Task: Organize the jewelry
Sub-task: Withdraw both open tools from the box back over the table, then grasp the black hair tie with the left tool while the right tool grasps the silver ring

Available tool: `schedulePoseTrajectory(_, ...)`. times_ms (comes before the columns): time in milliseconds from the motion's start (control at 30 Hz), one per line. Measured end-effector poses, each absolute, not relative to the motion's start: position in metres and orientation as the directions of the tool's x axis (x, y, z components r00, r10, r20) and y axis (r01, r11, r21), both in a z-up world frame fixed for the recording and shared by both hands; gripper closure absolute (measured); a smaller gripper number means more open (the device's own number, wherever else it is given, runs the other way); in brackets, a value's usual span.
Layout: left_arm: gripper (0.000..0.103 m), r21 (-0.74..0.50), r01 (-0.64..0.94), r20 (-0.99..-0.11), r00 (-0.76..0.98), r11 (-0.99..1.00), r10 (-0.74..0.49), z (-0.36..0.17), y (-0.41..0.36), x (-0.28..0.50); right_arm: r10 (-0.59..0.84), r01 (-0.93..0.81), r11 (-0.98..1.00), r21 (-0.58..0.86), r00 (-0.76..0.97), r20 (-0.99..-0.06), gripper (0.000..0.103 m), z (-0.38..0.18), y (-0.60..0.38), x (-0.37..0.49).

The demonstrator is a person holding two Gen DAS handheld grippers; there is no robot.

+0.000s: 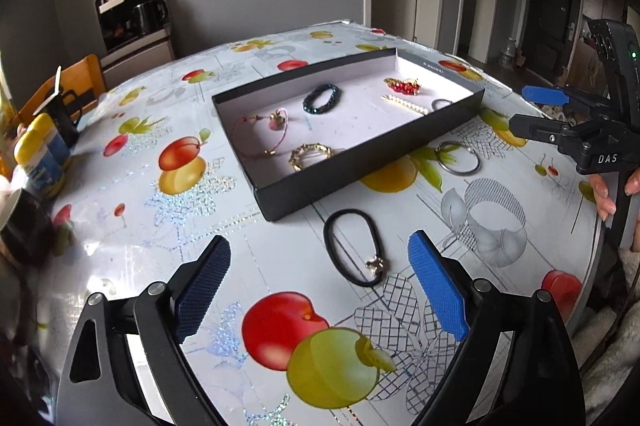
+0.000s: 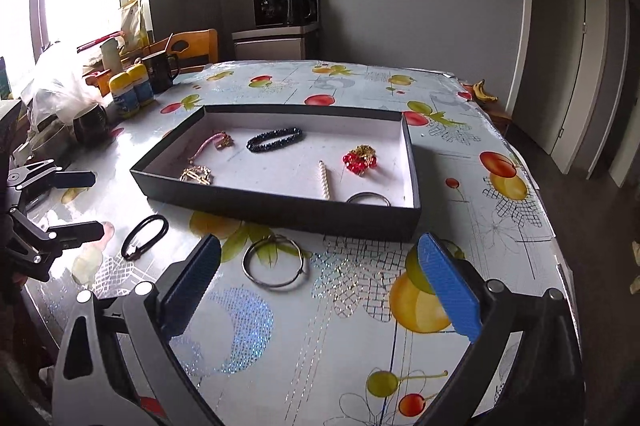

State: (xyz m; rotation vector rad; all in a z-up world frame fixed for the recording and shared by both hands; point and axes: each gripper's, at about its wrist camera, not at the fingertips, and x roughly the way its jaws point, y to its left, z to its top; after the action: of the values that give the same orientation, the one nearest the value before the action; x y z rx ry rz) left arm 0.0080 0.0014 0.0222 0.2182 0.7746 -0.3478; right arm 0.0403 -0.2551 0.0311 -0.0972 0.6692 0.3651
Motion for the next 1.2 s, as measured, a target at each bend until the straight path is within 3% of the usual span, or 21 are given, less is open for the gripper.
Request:
schedulePoseTrajectory(333, 0.014, 0.052, 0.435, -0.748, 0.613, 0.899, -0.254, 0.007, -0.016, 0.012, 0.312, -0.363, 0.93, 0.064, 0.684, -0.659, 0.006, 0.013, -0.262, 0.039)
schedulePoseTrajectory(400, 0.021, 0.052, 0.461, -0.745, 0.609, 0.886, -0.273, 0.007, -0.02, 0.008, 0.319, -0.368, 0.927, 0.069, 0.681, -0.659, 0.006, 0.013, -0.263, 0.039)
schedulePoseTrajectory(467, 0.046, 0.048, 0.479, -0.751, 0.596, 0.877, -0.285, 0.006, -0.024, 0.006, 0.321, -0.371, 0.926, 0.068, 0.679, -0.66, 0.006, 0.012, -0.261, 0.039)
schedulePoseTrajectory(667, 0.066, 0.043, 0.511, -0.772, 0.563, 0.858, -0.296, -0.001, -0.03, 0.007, 0.328, -0.392, 0.918, 0.054, 0.677, -0.659, 0.006, 0.012, -0.256, 0.036)
schedulePoseTrajectory(733, 0.067, 0.039, 0.517, -0.775, 0.555, 0.855, -0.3, -0.002, -0.03, 0.007, 0.329, -0.394, 0.917, 0.053, 0.675, -0.66, 0.006, 0.012, -0.256, 0.037)
schedulePoseTrajectory(1000, 0.069, 0.036, 0.526, -0.785, 0.541, 0.85, -0.301, -0.006, -0.03, 0.009, 0.305, -0.404, 0.914, 0.014, 0.666, -0.68, 0.041, 0.013, -0.247, 0.046)
schedulePoseTrajectory(1067, 0.076, 0.034, 0.526, -0.785, 0.541, 0.85, -0.303, -0.006, -0.03, 0.01, 0.308, -0.418, 0.909, 0.012, 0.65, -0.695, 0.052, 0.012, -0.243, 0.051)
schedulePoseTrajectory(1200, 0.088, 0.039, 0.534, -0.784, 0.54, 0.845, -0.306, -0.006, -0.031, 0.009, 0.324, -0.443, 0.896, 0.027, 0.61, -0.723, 0.06, 0.008, -0.236, 0.064)
